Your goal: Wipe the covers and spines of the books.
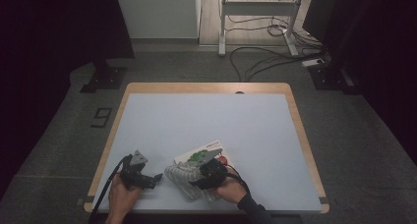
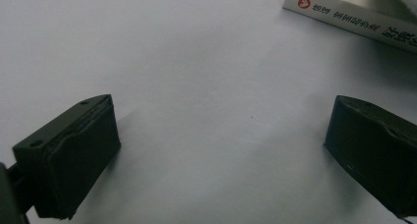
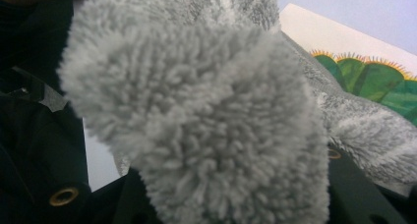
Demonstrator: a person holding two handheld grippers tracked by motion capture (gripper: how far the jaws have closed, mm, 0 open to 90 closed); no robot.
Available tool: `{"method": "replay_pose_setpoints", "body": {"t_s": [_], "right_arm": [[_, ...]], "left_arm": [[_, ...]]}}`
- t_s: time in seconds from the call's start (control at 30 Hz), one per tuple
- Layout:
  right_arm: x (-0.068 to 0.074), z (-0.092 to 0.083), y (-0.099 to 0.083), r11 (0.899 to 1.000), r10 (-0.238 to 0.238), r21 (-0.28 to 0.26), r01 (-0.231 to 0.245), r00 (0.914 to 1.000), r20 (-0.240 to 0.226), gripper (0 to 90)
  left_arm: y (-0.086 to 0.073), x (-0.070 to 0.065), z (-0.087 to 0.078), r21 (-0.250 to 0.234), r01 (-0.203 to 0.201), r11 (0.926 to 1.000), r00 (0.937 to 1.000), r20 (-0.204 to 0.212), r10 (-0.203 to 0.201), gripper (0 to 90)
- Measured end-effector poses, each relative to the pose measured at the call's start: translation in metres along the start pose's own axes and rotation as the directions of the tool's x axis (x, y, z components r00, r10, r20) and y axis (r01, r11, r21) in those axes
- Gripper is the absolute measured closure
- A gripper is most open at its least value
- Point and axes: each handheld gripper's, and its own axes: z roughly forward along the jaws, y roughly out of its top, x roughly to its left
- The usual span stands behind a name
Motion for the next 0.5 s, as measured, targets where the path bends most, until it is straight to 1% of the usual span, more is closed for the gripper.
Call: {"method": "replay_pose_setpoints", "body": {"t_s": [0.1,0.2,0.37,0.5], "right_arm": [[-0.002,0.0,0.0,1.0,0.008,-0.006,-0.008,0.9999,-0.007,59.9],[-0.002,0.001,0.0,1.0,0.006,-0.01,-0.006,1.0,-0.004,60.6],[-0.003,0.006,0.006,1.0,-0.013,0.0,0.013,0.9996,0.025,60.8],[-0.005,0.011,0.012,1.0,-0.02,0.005,0.02,0.9991,0.038,60.9]], "left_arm": [[0.0,0.0,0.0,-0.001,-0.001,1.0,1.0,-0.001,0.001,0.0],[0.0,0.0,0.0,-0.001,-0.001,1.0,1.0,-0.001,0.001,0.0],[0.0,0.0,0.0,-0.001,-0.001,1.0,1.0,-0.001,0.001,0.0],[0.0,0.0,0.0,-0.001,-0.002,1.0,1.0,-0.002,0.002,0.0]]}}
